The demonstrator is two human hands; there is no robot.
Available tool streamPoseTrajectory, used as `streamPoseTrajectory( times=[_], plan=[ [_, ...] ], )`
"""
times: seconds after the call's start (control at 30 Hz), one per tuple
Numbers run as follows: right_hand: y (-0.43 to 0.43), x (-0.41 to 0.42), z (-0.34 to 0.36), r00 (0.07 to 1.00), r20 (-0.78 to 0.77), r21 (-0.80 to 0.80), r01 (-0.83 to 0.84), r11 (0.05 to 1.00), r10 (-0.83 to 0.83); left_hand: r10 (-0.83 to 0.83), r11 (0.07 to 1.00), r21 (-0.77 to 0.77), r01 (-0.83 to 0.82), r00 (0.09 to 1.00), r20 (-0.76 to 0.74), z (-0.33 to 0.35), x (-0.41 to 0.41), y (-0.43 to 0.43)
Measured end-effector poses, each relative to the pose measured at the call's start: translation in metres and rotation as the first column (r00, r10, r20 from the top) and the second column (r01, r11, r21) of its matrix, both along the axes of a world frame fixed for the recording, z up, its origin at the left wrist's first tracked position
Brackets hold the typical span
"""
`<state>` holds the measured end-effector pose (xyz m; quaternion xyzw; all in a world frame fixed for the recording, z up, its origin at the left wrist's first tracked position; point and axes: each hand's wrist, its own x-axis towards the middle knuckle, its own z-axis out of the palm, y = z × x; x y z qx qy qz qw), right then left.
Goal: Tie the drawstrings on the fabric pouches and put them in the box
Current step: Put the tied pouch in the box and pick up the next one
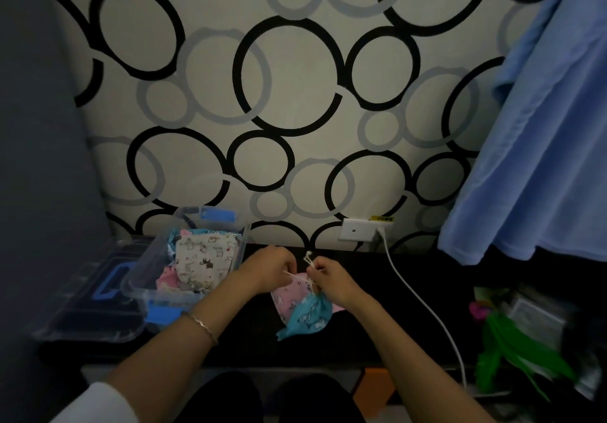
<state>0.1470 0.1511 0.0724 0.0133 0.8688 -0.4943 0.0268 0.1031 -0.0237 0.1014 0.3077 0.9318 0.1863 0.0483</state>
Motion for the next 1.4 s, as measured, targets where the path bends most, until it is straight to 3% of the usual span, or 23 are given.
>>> streamPoseTrajectory(
  times=[0.07, 0.13, 0.23, 0.5, 0.73, 1.03, 1.27, 1.33, 1.4],
  plan=[
    [0.004, 0.000, -0.001, 1.000, -0.008, 0.054, 0.016, 0.998, -0.016, -0.024, 0.994, -0.109, 0.016, 0.997, -0.075, 0.003, -0.002, -0.003],
    [0.007, 0.001, 0.000, 0.999, -0.027, 0.020, 0.034, 0.999, -0.033, -0.042, 0.989, -0.141, 0.033, 0.997, -0.058, 0.004, -0.001, -0.006],
    [0.004, 0.000, 0.001, 0.997, -0.040, -0.071, 0.063, 0.996, -0.066, -0.050, 0.999, 0.019, 0.048, 0.996, 0.075, 0.001, 0.005, -0.006],
    [0.000, 0.000, -0.003, 0.990, -0.033, -0.205, 0.127, 0.970, -0.137, 0.070, 0.908, 0.373, -0.190, 0.947, 0.314, -0.023, 0.016, 0.016],
    [0.008, 0.007, 0.009, 0.990, 0.015, -0.384, 0.134, 0.913, -0.139, 0.086, 0.816, 0.493, -0.300, 0.907, 0.411, -0.026, 0.016, 0.025],
    [0.007, 0.012, 0.004, 0.993, -0.121, 0.016, -0.001, 1.000, 0.002, 0.056, 0.887, 0.405, -0.223, 0.921, 0.385, -0.023, 0.006, 0.018],
    [0.003, 0.006, 0.007, 0.995, -0.087, 0.135, -0.035, 0.990, 0.048, 0.031, 0.932, 0.335, -0.139, 0.951, 0.309, -0.017, 0.006, 0.007],
    [0.000, 0.007, 0.006, 0.999, -0.025, 0.036, -0.028, 0.999, 0.029, 0.029, 0.935, 0.332, -0.124, 0.961, 0.276, -0.015, 0.005, 0.006],
    [-0.003, 0.011, 0.008, 0.997, 0.072, -0.221, -0.008, 0.975, 0.025, 0.031, 0.929, 0.349, -0.123, 0.965, 0.259, -0.015, 0.004, 0.004]
  ],
)
